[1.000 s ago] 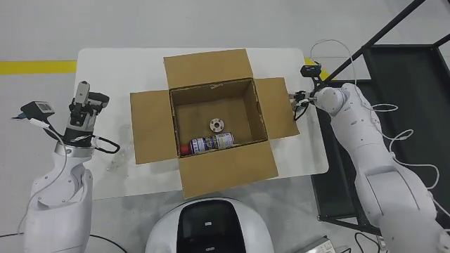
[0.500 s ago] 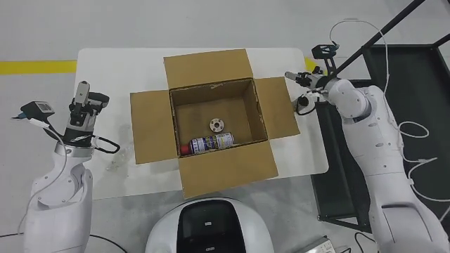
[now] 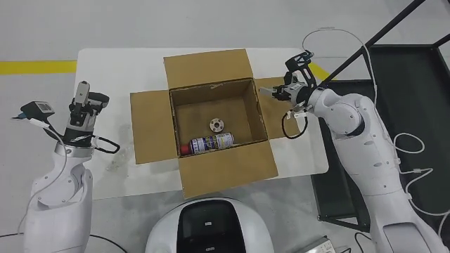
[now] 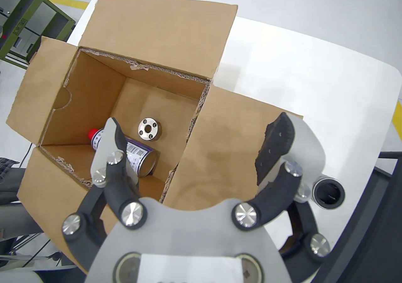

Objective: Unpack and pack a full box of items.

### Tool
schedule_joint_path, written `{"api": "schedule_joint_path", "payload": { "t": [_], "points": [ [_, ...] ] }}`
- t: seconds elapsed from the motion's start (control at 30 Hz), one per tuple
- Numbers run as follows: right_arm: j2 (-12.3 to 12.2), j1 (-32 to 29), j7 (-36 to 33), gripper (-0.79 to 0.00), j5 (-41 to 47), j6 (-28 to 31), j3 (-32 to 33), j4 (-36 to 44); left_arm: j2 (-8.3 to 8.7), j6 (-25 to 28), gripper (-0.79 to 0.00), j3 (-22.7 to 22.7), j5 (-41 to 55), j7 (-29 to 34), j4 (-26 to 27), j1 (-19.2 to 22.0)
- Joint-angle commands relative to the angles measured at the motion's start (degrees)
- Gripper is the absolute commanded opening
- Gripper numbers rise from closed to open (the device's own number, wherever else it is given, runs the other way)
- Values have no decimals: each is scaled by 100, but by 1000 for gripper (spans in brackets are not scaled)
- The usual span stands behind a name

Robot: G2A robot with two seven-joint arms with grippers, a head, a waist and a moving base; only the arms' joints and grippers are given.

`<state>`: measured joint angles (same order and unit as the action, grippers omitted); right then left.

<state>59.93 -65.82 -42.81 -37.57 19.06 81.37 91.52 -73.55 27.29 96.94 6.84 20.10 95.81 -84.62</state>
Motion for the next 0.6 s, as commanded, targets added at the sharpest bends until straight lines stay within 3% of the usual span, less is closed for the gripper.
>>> {"api": "schedule_joint_path", "payload": {
  "t": [0.0, 0.3, 0.57],
  "points": [
    [0, 0, 0, 0, -1, 0, 0, 0, 0, 0, 0, 0, 0, 0, 0, 0],
    [11, 76, -11, 0, -61, 54, -138, 84, 0, 0, 0, 0, 0, 0, 0, 0],
    [246, 1003, -387, 0, -326, 32, -1640, -95, 0, 0, 0, 0, 0, 0, 0, 0]
  ]
}}
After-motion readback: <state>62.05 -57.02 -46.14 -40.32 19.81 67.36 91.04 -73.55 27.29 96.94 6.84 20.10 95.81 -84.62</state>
